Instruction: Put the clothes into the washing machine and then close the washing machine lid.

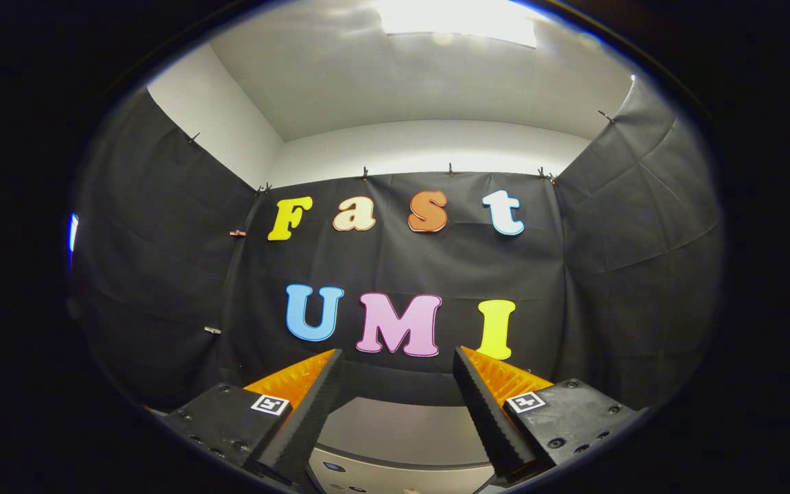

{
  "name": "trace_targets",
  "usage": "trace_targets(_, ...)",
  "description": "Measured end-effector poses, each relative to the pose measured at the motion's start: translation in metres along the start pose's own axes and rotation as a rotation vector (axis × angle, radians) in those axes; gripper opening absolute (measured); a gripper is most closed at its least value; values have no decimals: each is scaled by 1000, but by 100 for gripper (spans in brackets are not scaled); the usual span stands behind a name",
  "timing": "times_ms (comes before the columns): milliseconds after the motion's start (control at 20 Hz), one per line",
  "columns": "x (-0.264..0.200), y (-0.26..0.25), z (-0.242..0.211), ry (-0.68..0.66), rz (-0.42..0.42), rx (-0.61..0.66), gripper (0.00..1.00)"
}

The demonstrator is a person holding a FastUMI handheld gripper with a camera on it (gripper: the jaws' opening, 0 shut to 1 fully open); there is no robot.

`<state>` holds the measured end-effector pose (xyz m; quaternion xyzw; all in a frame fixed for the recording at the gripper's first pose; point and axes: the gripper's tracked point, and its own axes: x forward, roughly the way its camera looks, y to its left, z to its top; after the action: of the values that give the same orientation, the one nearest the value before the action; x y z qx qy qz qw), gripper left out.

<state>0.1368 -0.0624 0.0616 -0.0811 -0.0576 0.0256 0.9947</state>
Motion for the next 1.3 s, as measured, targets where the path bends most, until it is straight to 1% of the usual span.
trace_targets(1300, -1, -2, 2, -6, -12, 13, 99)
